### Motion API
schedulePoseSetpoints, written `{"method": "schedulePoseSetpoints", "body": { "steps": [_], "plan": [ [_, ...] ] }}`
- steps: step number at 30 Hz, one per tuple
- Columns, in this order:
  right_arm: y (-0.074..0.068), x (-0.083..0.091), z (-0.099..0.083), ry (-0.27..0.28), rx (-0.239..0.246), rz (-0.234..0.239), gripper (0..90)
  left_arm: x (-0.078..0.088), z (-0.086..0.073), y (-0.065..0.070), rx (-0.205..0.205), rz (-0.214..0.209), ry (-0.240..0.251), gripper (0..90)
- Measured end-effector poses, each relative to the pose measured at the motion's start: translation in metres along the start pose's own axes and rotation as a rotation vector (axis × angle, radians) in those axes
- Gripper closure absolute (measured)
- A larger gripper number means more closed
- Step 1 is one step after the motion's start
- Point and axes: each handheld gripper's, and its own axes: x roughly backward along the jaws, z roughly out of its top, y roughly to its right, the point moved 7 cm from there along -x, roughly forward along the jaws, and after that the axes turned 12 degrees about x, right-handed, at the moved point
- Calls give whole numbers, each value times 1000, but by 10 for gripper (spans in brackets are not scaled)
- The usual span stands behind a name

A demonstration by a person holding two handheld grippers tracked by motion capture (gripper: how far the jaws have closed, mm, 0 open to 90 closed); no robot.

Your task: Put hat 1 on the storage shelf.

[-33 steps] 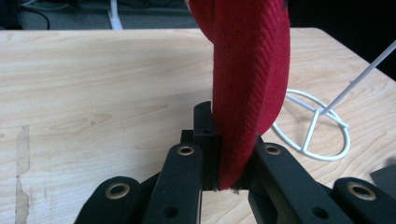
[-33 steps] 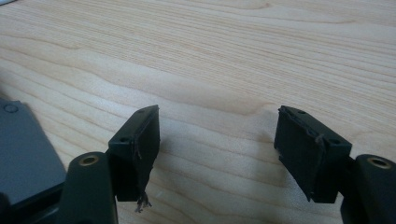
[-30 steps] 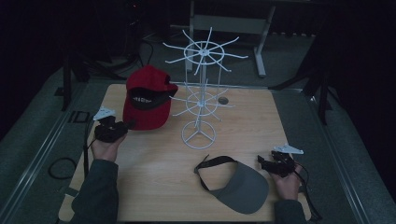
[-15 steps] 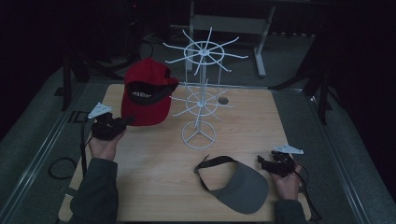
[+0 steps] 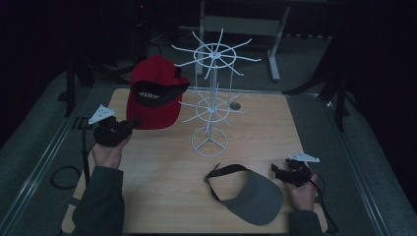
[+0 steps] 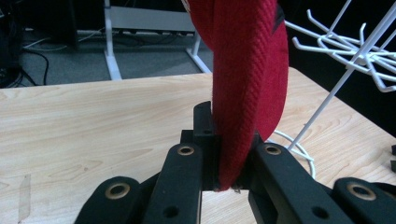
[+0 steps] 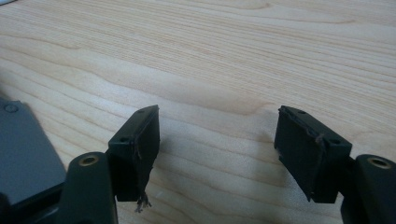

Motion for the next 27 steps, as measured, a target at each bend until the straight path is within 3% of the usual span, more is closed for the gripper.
{"method": "schedulePoseSetpoints", "body": {
  "steps": [27],
  "plan": [
    [0, 0, 0, 1, 0, 0, 309, 19, 25, 5, 10, 6, 83, 857]
  ]
}}
